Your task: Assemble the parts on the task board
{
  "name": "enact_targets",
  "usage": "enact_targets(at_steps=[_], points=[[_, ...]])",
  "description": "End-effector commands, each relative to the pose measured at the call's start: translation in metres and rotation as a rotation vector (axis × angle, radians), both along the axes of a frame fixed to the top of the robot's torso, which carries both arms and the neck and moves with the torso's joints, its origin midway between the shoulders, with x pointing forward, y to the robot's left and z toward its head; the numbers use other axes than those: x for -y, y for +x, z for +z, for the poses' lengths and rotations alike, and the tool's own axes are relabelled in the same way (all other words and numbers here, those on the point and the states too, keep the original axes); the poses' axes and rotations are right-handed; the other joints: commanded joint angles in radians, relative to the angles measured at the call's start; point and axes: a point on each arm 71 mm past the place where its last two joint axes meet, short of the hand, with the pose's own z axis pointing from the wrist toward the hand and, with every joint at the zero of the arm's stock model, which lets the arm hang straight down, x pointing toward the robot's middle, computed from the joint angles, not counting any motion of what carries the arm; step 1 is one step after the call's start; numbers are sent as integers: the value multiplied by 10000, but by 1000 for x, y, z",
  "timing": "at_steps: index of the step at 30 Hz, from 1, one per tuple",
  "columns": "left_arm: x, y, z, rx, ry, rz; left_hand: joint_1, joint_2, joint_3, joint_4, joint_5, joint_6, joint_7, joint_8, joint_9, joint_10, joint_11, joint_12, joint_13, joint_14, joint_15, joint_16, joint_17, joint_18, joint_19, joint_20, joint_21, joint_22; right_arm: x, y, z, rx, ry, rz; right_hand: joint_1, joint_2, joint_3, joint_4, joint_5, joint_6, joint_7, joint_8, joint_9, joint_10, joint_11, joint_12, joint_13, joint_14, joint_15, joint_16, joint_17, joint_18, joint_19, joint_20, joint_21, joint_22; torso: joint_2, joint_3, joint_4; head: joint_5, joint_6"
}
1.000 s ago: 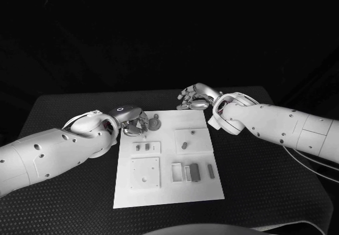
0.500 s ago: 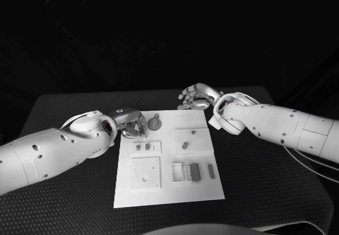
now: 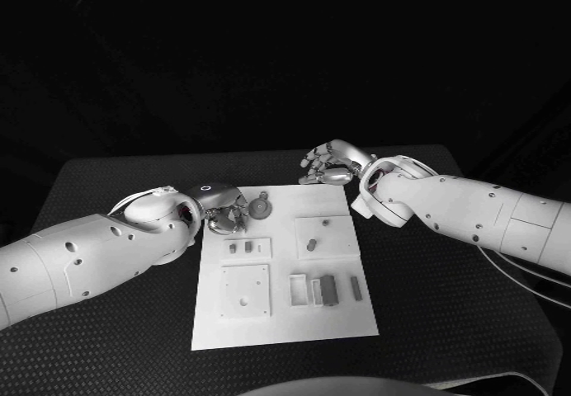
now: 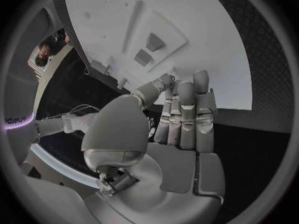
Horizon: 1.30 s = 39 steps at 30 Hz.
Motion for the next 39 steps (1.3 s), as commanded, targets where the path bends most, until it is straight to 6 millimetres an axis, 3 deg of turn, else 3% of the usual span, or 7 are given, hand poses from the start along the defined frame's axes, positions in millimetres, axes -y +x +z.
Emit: enact_targets(at_steps=[1, 17, 39], points=[[2, -1, -1, -58, 122, -133, 4, 133, 55, 3, 23, 85, -13, 33, 17, 65, -12, 31, 7, 79, -11, 62, 15, 388, 34, -14, 18, 40, -1, 0, 1, 60, 46, 96, 103, -32, -67, 3, 23, -62, 399, 45, -11, 27, 52, -39, -17, 41, 38, -43, 16, -148, -40, 39, -39, 18, 2, 7, -3, -12, -9], [3, -3, -4, -284, 454, -228, 2, 137, 55, 0, 22, 84, -14, 35, 18, 82, -19, 29, 4, 80, -18, 69, 23, 384, 46, -22, 18, 55, -1, 0, 1, 47, 48, 89, 109, -31, -71, 7, 23, -64, 401, 47, -18, 26, 54, -35, -39, 47, 40, -62, 28, -147, -38, 41, -53, 29, -4, 8, 13, -35, -36], [10, -6, -18, -528, 739, -375, -2, 146, 55, -5, 19, 75, -12, 33, 16, 88, -22, 19, -3, 67, -21, 71, 32, 376, 44, -28, 10, 73, -1, 0, 0, 44, 49, 92, 113, -26, -78, 14, 23, -64, 402, 52, -27, 29, 55, -27, -68, 58, 40, -86, 46, -144, -32, 43, -69, 44, 7, 15, -15, -74, -47]])
